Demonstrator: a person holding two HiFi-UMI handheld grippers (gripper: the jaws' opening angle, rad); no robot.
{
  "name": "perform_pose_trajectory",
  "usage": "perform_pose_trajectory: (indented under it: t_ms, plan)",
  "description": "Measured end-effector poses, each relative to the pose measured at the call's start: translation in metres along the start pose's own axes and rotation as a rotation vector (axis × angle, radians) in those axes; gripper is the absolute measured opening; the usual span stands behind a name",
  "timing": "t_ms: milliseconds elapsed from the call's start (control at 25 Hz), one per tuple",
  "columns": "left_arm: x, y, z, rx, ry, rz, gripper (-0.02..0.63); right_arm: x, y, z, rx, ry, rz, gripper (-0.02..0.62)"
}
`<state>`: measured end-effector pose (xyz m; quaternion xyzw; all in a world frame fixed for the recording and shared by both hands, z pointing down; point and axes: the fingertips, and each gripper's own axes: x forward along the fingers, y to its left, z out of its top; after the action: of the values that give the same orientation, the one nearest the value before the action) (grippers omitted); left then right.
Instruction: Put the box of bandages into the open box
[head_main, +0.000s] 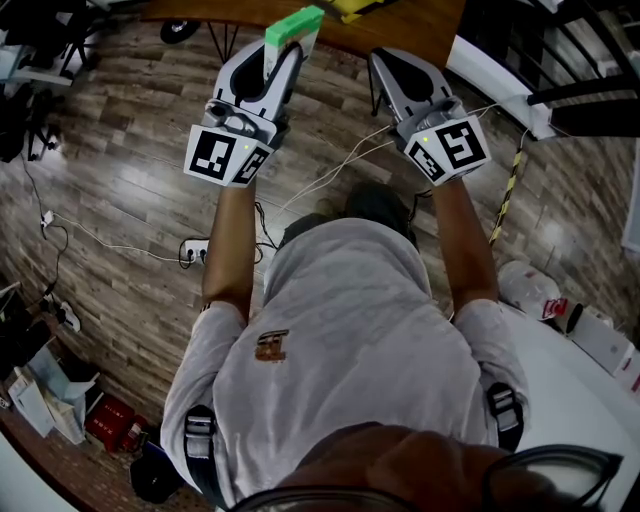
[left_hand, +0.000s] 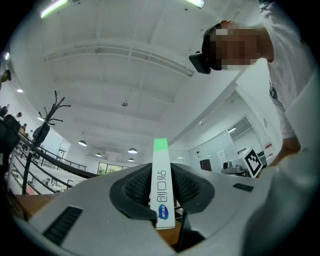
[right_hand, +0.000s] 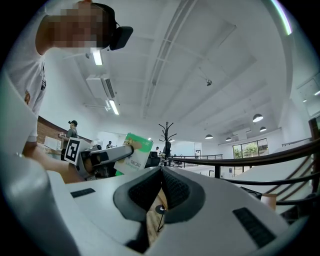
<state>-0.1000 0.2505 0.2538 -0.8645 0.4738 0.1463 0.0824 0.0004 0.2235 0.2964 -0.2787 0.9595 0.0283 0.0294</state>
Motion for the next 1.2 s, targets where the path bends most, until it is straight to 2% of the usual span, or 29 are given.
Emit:
perform_pose_trajectory:
  t_ms: [280, 600, 920, 1200]
  plan:
    - [-0.003, 0.018, -0.006, -0.005, 0.004, -0.004, 0.105, 0.016, 0.003, -0.011, 0.001, 0.013, 0.004, 0.031]
    - [0.017, 0.050, -0.020, 0.001, 0.007, 0.010, 0.104, 0.049, -0.021, -0.023, 0.001, 0.018, 0.028, 0.032]
    - [0.072, 0.100, -0.043, 0.001, 0.017, 0.009, 0.104, 0.100, -0.083, -0.032, 0.012, 0.018, 0.026, 0.031]
    - [0.138, 0.144, -0.077, 0.006, 0.035, 0.002, 0.104, 0.146, -0.161, -0.045, 0.016, 0.014, 0.025, 0.032]
